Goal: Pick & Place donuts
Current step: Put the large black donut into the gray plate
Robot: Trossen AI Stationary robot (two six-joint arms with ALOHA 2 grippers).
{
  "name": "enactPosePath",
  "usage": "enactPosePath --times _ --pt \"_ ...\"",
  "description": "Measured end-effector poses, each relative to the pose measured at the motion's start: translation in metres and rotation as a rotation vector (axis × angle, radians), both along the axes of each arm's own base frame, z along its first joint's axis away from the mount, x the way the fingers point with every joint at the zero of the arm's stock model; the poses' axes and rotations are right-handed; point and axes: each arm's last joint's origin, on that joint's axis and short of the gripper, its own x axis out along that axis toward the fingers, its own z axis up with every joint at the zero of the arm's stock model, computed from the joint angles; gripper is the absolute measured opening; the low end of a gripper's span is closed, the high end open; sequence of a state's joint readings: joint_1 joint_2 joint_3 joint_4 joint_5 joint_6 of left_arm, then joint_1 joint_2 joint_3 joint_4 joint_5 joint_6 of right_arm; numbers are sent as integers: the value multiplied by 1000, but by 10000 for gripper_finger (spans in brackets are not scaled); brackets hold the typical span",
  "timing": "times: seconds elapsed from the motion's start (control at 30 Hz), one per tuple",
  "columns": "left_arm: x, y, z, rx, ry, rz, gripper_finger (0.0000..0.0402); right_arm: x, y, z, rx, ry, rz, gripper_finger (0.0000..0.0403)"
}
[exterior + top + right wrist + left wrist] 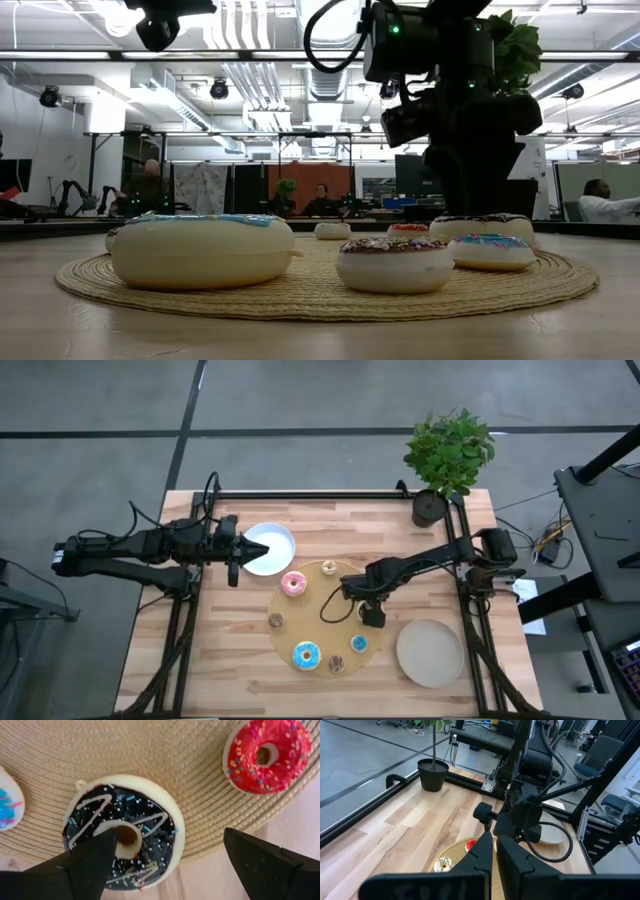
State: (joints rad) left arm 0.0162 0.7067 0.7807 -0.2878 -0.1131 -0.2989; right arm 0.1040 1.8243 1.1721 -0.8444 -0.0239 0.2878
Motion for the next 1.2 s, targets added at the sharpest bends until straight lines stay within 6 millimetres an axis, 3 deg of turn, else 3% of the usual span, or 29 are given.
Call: enactPosePath --times 0.33,0.87,1.2 --pt "0 0 0 0 0 -1 0 1 0 -6 1 14 1 350" --pt "0 0 0 0 1 0 0 1 1 -5 9 13 1 227" --pt "0 0 0 0 1 -1 0 1 1 -5 9 12 1 172"
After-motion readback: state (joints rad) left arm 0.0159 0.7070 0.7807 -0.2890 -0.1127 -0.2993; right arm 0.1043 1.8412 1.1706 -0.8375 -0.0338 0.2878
